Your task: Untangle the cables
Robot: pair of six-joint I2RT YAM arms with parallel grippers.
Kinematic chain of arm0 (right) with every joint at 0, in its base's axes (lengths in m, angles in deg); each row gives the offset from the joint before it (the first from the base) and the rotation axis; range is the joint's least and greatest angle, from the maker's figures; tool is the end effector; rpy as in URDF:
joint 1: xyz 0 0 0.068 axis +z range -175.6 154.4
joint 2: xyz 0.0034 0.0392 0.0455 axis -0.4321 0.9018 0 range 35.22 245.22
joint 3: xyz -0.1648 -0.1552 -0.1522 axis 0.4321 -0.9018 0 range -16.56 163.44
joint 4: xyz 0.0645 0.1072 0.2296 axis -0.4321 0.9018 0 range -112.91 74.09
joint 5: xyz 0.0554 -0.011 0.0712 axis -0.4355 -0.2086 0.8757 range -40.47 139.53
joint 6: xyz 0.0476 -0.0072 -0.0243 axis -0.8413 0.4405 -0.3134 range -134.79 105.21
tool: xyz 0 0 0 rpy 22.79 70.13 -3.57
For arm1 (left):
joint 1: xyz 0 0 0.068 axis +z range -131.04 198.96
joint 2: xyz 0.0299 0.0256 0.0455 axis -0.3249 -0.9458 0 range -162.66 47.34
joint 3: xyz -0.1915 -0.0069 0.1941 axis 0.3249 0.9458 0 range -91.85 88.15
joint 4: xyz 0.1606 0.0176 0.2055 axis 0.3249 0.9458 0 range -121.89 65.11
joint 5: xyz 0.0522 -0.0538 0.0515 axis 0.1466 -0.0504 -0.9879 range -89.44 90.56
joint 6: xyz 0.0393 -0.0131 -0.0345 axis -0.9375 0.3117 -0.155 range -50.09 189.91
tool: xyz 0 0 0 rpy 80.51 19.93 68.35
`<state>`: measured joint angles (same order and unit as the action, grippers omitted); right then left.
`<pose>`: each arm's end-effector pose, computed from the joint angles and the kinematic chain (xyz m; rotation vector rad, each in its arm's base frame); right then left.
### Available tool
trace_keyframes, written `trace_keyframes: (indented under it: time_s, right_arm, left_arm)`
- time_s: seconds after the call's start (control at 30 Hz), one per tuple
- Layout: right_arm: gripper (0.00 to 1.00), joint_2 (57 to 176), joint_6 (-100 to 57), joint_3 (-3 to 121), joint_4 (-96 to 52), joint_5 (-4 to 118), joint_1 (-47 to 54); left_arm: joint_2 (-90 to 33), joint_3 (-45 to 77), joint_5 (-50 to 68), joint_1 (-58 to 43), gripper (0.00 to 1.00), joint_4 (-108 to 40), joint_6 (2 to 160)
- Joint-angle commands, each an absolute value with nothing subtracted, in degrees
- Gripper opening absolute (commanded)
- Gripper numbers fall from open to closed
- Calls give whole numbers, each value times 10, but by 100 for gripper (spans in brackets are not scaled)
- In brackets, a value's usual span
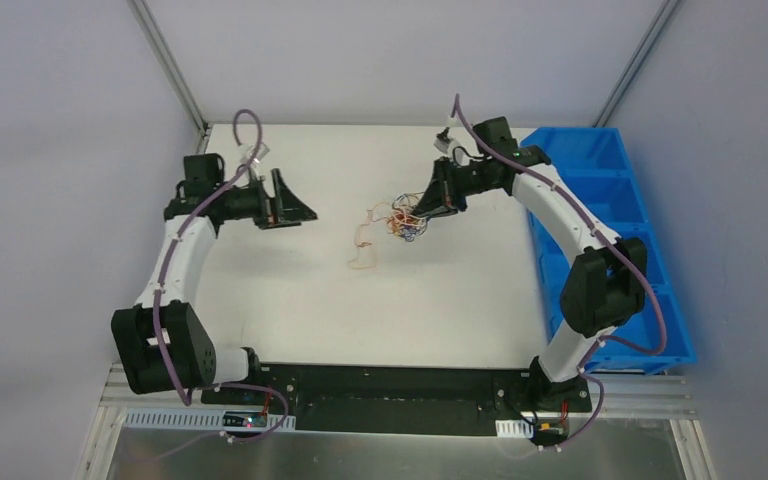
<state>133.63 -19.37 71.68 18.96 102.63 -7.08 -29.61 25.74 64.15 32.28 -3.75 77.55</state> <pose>0.3409 0.1443 0.3152 -0.6903 2.2974 1.3199 0.2784 0.0333 0.3063 0.1704 2.0681 -1.1964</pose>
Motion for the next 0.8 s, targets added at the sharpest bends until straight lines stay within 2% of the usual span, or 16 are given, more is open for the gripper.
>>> trace_keyframes:
  time_s: [0.0,0.1,0.2,0.3,0.37,0.4,0.43,0.47,0.53,0.6,0.67,0.7,0.77]
  right_arm:
    - [4,1337,-268,730,102,1066,-8]
    - [4,1373,-276,754,102,1074,27]
    - [4,1401,-286,774,101,1083,47]
    - [4,1419,-298,785,97,1097,57]
    - [5,1425,-308,783,87,1107,56]
    - [6,1426,-310,780,87,1109,54]
    - [9,1426,-310,774,87,1108,51]
    - [11,1423,-310,765,87,1108,45]
    - [19,1415,-309,747,88,1097,27]
    - [31,1404,-305,727,91,1072,6]
    - [35,1394,-297,708,91,1059,-6]
    - [32,1391,-294,700,92,1057,-8]
    - [1,1386,-285,691,94,1054,-8]
  left_arm:
    - [-248,324,664,209,99,-281,984]
    - [-260,352,640,133,99,-417,1072]
    - [-291,353,618,72,96,-436,1077]
    - [-323,363,614,45,86,-470,1100]
    - [-342,374,620,42,63,-509,1129]
    - [-349,376,625,42,36,-521,1139]
    - [-351,378,631,44,14,-526,1144]
    - [-349,379,635,46,0,-525,1145]
    - [-336,383,632,54,0,-508,1139]
    - [-322,388,627,63,0,-487,1130]
    - [-311,394,629,68,0,-477,1127]
    - [-308,397,631,68,0,-475,1126]
    - [-305,398,631,69,0,-465,1120]
